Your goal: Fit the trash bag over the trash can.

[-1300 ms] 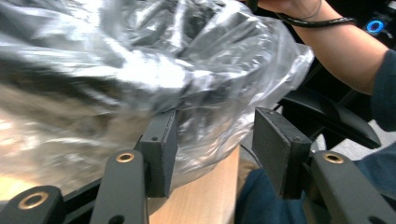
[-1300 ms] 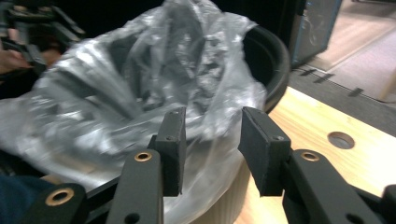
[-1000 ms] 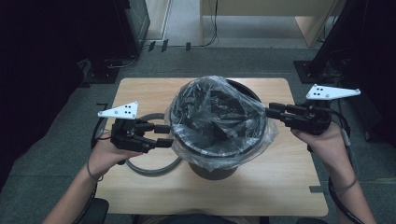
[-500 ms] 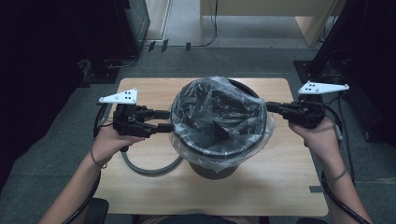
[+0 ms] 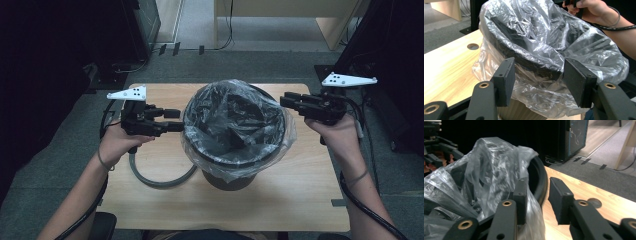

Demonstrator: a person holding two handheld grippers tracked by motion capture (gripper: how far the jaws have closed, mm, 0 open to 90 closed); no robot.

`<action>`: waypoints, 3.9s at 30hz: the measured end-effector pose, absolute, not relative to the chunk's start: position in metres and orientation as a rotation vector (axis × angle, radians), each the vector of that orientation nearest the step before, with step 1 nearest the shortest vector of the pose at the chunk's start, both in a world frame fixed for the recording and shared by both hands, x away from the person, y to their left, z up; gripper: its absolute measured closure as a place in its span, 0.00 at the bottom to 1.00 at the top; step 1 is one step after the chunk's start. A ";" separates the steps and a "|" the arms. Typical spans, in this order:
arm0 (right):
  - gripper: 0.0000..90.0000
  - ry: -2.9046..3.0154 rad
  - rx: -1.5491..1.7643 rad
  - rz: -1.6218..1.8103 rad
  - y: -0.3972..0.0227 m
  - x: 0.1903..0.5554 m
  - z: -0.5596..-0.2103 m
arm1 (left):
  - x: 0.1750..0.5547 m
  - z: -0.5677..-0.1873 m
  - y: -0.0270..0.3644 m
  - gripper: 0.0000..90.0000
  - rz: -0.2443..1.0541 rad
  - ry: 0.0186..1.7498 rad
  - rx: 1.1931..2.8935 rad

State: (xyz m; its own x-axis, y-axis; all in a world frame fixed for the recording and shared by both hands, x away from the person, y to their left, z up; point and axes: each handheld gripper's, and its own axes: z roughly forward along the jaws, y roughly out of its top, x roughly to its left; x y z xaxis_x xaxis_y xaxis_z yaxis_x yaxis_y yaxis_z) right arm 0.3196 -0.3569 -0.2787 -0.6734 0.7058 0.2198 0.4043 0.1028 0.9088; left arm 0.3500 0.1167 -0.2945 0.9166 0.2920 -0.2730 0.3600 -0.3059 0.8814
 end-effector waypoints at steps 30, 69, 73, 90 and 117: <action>1.00 2.147 1.171 1.381 -0.337 0.371 -0.277 | 0.390 -0.291 0.109 0.48 -0.048 0.531 1.900; 0.64 2.000 1.260 1.401 -0.394 0.348 -0.325 | 0.406 -0.309 0.138 0.42 0.151 0.557 1.994; 0.62 2.008 1.275 1.389 -0.395 0.346 -0.337 | 0.406 -0.319 0.140 0.42 0.174 0.554 2.005; 0.43 2.056 1.279 1.334 -0.383 0.338 -0.372 | 0.407 -0.374 0.147 0.41 0.194 0.615 2.048; 0.56 1.962 1.331 1.416 -0.386 0.323 -0.394 | 0.407 -0.439 0.159 0.39 0.229 0.641 2.106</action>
